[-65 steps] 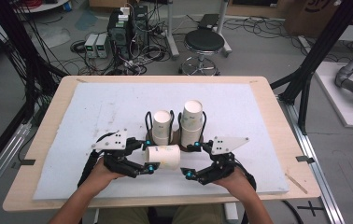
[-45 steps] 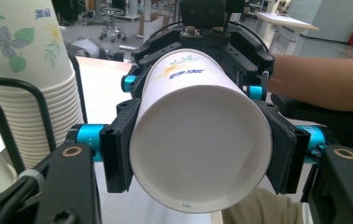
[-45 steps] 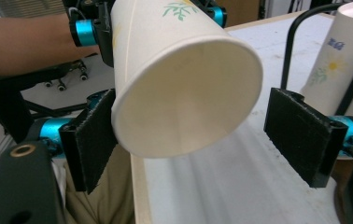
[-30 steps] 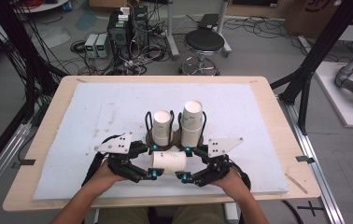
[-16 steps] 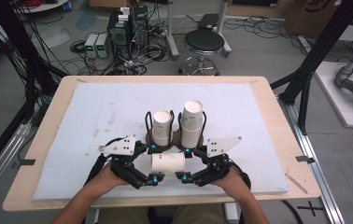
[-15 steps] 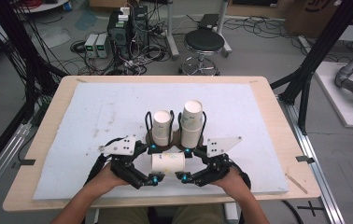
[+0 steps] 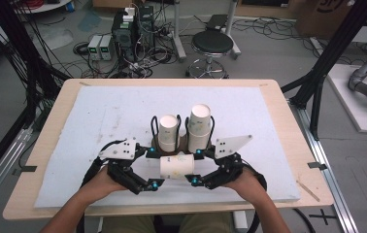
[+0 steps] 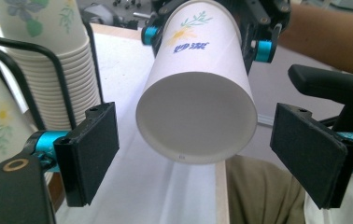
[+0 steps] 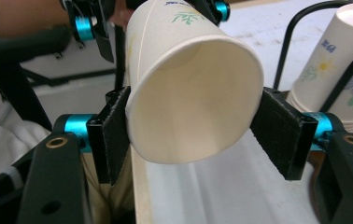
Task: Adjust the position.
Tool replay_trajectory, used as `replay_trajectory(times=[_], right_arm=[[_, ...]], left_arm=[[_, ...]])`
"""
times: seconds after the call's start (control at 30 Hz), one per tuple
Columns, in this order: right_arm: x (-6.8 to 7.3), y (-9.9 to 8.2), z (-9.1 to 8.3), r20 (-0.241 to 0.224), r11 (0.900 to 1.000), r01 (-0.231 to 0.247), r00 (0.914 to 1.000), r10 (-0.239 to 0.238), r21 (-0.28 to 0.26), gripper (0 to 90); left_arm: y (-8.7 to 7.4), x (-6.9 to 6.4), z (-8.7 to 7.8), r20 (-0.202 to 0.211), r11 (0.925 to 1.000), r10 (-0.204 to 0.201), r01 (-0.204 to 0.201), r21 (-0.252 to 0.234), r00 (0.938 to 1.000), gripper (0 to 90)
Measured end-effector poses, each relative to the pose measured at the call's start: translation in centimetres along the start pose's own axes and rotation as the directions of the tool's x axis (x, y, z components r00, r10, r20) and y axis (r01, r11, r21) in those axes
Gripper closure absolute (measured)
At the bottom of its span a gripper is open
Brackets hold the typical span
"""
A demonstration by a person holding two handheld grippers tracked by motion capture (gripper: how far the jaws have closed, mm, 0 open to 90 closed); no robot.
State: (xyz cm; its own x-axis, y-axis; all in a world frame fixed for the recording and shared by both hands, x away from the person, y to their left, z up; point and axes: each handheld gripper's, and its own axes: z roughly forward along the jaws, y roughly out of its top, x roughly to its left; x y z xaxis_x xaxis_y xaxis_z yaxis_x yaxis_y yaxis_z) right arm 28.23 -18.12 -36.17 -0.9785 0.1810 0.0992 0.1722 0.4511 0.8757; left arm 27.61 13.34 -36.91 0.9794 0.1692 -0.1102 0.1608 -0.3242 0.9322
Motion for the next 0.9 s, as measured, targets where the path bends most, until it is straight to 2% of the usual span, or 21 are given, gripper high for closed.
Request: replay_trajectory(times=[0.03, 0.1, 0.13, 0.17, 0.23, 0.3, 0.33, 0.43, 0.47, 0.57, 0.6, 0.73, 0.83, 0.9], right_arm=[[0.0, 0.6, -0.1, 0.011, 0.9994, 0.008, 0.9999, -0.009, 0.033, 32.1], [0.0, 0.8, -0.2, 0.013, 0.999, 0.009, 0.9999, -0.009, 0.044, 32.1], [0.0, 1.3, -0.2, 0.02, 0.9966, 0.028, 0.9994, -0.03, 0.077, 32.1], [0.0, 1.3, -0.2, 0.02, 0.9966, 0.028, 0.9994, -0.03, 0.077, 32.1], [0.0, 2.1, -0.2, 0.028, 0.9914, 0.047, 0.9983, -0.051, 0.122, 32.0], [0.0, 2.4, -0.1, 0.027, 0.9893, 0.053, 0.998, -0.057, 0.136, 32.0], [0.0, 2.9, 0.0, 0.027, 0.9845, 0.058, 0.9976, -0.064, 0.165, 32.0], [0.0, 3.3, 0.2, 0.027, 0.9787, 0.07, 0.9967, -0.076, 0.193, 31.9], [0.0, 3.7, 0.4, 0.02, 0.9711, 0.081, 0.996, -0.088, 0.224, 31.9], [0.1, 4.5, 0.8, 0.017, 0.9564, 0.096, 0.9943, -0.105, 0.276, 31.8], [0.1, 4.7, 0.9, 0.016, 0.9515, 0.1, 0.994, -0.109, 0.291, 31.7], [0.2, 5.6, 1.4, 0.001, 0.9373, 0.115, 0.9924, -0.123, 0.329, 31.7], [0.4, 6.2, 1.8, -0.001, 0.9205, 0.128, 0.9905, -0.138, 0.369, 31.7], [0.4, 6.5, 2.0, -0.008, 0.9092, 0.137, 0.9893, -0.145, 0.393, 31.6]], left_arm=[[0.1, 0.0, -0.1, -0.007, 1.0, 0.001, -0.001, 0.009, 1.0, 15.6], [0.2, -0.1, -0.2, -0.017, 0.9997, 0.008, -0.008, 0.024, 0.9998, 15.6], [0.4, -0.1, -0.4, -0.024, 0.9995, 0.013, -0.012, 0.03, 0.9996, 15.7], [0.4, -0.1, -0.4, -0.024, 0.9995, 0.013, -0.012, 0.03, 0.9996, 15.7], [0.7, -0.1, -0.6, -0.036, 0.9987, 0.022, -0.02, 0.047, 0.9991, 15.8], [0.8, -0.1, -0.6, -0.041, 0.9983, 0.024, -0.022, 0.054, 0.9989, 15.7], [0.9, 0.0, -0.6, -0.044, 0.9976, 0.026, -0.023, 0.066, 0.9987, 15.8], [1.0, 0.0, -0.6, -0.045, 0.9957, 0.033, -0.029, 0.088, 0.9985, 15.8], [1.2, 0.0, -0.5, -0.046, 0.9935, 0.039, -0.034, 0.109, 0.9982, 15.8], [1.3, -0.1, -0.4, -0.041, 0.9926, 0.038, -0.033, 0.117, 0.9985, 15.8], [1.5, 0.0, -0.4, -0.035, 0.9901, 0.048, -0.043, 0.134, 0.9982, 15.9], [1.8, -0.1, -0.1, -0.03, 0.9845, 0.065, -0.059, 0.165, 0.9974, 16.0], [2.0, -0.1, 0.2, -0.034, 0.9802, 0.074, -0.067, 0.186, 0.9967, 16.1], [2.1, -0.1, 0.4, -0.034, 0.9748, 0.081, -0.072, 0.211, 0.9961, 16.2]])
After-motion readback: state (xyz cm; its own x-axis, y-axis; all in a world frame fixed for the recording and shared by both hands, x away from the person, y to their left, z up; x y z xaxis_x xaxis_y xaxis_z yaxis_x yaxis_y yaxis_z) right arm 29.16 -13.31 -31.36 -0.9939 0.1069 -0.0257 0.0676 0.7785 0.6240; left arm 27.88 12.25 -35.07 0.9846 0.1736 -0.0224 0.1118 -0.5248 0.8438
